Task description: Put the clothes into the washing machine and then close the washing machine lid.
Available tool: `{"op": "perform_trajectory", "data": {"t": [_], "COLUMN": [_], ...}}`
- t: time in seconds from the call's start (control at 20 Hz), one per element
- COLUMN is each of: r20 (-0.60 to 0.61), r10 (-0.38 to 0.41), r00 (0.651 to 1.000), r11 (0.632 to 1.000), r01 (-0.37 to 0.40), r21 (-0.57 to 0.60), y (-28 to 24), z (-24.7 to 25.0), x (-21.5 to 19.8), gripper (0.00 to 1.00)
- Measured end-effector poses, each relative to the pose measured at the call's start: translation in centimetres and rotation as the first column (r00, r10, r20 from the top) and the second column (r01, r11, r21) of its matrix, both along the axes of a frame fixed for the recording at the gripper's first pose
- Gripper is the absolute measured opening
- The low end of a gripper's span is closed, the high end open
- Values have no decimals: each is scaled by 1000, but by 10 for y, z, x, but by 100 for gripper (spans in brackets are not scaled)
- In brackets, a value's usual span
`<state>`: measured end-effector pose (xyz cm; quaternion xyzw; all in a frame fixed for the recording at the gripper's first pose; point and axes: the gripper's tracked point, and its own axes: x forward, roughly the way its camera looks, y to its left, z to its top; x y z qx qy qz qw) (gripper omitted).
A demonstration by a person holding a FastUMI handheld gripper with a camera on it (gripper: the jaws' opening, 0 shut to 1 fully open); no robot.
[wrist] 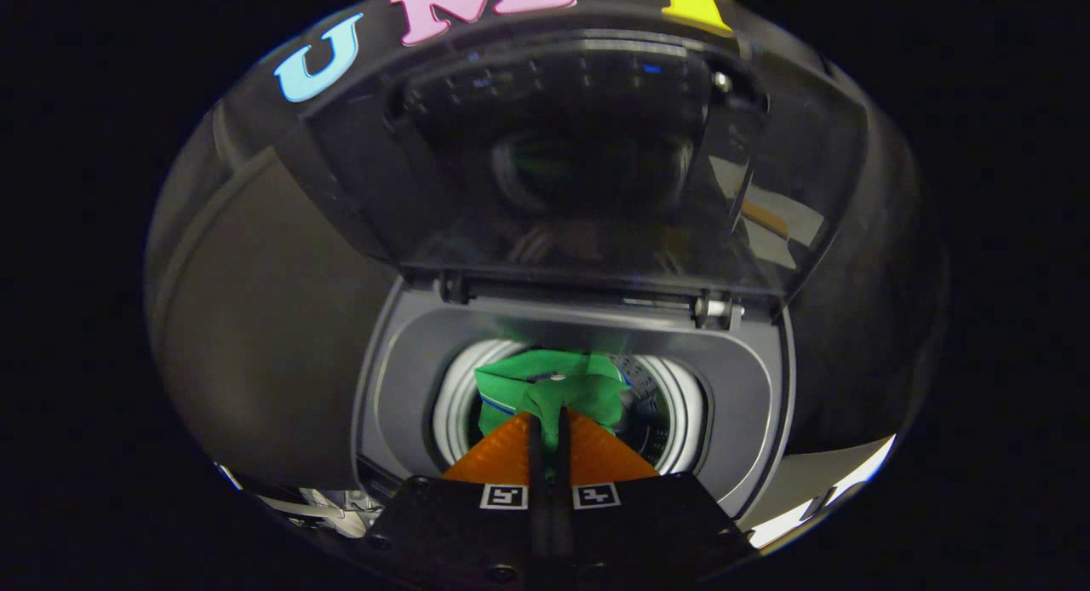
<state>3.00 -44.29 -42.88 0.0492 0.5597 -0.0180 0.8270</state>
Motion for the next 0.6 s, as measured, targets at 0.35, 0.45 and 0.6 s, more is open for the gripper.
{"op": "perform_trajectory", "data": {"t": [0.35,0.45,0.6], "r20": [-39,-46,-46], "r10": [45,31,-19], "r00": [998,998,999], "r11": [998,997,998], "r01": [-46,-34,17], "r21": [-51,-62,-61], "y": [-1,-4,-11], "z": [-24,-26,-34], "x": [-13,-16,-17], "gripper": [5,4,5]}}
